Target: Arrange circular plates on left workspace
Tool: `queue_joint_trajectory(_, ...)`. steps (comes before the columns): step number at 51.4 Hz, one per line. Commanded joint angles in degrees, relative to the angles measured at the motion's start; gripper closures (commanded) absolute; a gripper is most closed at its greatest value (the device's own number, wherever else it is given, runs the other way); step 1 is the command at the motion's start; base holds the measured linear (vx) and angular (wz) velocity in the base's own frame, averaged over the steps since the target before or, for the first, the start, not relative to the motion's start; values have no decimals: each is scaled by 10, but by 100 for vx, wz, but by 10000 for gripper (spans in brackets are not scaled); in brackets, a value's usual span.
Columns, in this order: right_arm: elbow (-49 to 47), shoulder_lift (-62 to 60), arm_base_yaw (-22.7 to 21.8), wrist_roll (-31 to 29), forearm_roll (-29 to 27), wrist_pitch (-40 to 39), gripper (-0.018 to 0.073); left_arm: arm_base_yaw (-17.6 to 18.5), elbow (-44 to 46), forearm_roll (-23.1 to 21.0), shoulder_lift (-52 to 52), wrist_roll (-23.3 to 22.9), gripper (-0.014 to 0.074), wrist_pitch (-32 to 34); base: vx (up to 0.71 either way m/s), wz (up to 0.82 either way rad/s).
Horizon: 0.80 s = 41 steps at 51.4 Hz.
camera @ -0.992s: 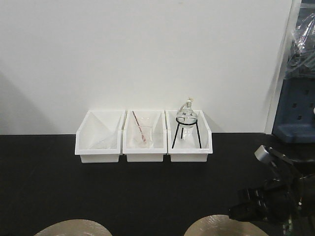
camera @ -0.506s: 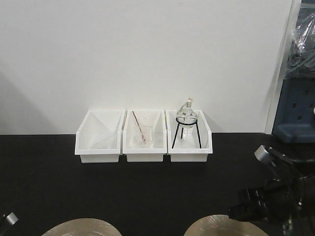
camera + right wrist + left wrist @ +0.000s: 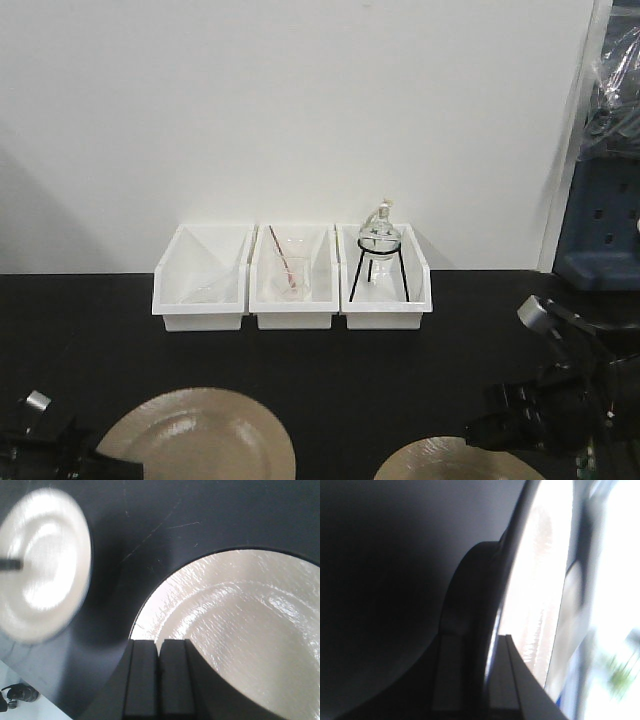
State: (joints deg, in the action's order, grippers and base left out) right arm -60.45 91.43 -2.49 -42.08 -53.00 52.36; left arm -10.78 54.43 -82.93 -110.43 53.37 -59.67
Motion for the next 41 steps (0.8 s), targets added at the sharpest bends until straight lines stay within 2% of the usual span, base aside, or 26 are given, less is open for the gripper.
queue_joint_trajectory(1,-20,-20,-4,-7,-29,3,561,23,25,-141,34,-6,598,-8,0,0)
queue_joint_trajectory(5,-20,-20,-4,-7,-30,3,561,43,41,-169,33,-6,597,40,0,0)
queue_joint_trajectory(13,-20,-20,-4,-7,-30,0,561,85,81,-172,13,-33,597,108,0,0)
queue_joint_trajectory(19,-20,-20,-4,-7,-30,-2,561,110,119,-173,-15,-40,597,120,0,0)
queue_joint_trajectory(26,-20,-20,-4,-7,-30,-2,561,132,157,-172,-51,-71,597,123,0,0)
queue_joint_trajectory(41,-20,-20,-4,-7,-31,6,561,158,176,-169,-85,-75,561,166,0,0)
